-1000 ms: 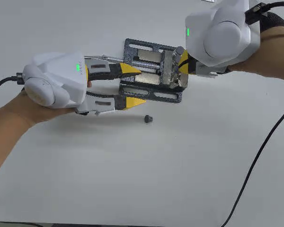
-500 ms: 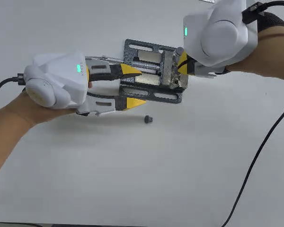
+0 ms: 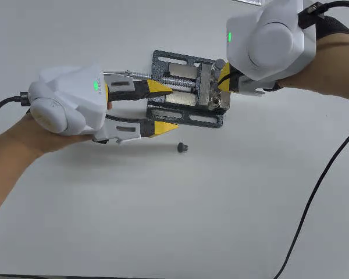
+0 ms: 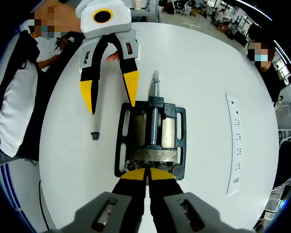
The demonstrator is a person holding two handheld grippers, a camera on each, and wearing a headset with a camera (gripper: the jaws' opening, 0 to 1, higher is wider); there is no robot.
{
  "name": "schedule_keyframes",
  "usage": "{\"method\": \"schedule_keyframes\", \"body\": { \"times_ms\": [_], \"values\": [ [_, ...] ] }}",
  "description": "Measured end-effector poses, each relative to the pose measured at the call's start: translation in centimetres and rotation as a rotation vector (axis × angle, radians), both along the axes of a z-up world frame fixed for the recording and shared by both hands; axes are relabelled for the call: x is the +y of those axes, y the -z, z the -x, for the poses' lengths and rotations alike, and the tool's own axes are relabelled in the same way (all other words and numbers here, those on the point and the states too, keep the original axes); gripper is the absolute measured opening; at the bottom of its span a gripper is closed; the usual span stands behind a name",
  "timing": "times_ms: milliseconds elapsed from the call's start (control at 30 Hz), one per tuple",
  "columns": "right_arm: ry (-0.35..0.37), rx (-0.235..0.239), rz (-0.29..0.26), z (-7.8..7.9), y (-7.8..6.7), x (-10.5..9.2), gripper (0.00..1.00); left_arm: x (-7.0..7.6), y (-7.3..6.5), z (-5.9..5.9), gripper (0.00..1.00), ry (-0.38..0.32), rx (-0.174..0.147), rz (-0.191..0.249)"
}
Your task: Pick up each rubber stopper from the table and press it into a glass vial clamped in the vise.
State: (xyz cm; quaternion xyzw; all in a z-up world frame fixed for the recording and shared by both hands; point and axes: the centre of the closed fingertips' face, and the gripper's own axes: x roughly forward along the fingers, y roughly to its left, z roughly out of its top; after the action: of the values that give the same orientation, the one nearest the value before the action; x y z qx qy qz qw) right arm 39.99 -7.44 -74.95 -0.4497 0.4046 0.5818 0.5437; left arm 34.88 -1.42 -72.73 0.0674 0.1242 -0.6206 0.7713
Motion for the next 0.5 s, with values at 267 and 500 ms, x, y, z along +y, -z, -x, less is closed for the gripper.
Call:
{"method": "schedule_keyframes", "body": {
  "times_ms": [267, 500],
  "values": [
    [0.012, 0.007, 0.002, 0.17, 0.05, -0.26, 0.01, -0.01, -0.1, 0.1, 0.31, 0.003, -0.003, 0.0],
    [0.018, -0.002, -0.008, -0.01, -0.05, -0.18, 0.01, 0.0, -0.12, 0.2, 0.31, 0.005, -0.004, -0.004]
  ]
}}
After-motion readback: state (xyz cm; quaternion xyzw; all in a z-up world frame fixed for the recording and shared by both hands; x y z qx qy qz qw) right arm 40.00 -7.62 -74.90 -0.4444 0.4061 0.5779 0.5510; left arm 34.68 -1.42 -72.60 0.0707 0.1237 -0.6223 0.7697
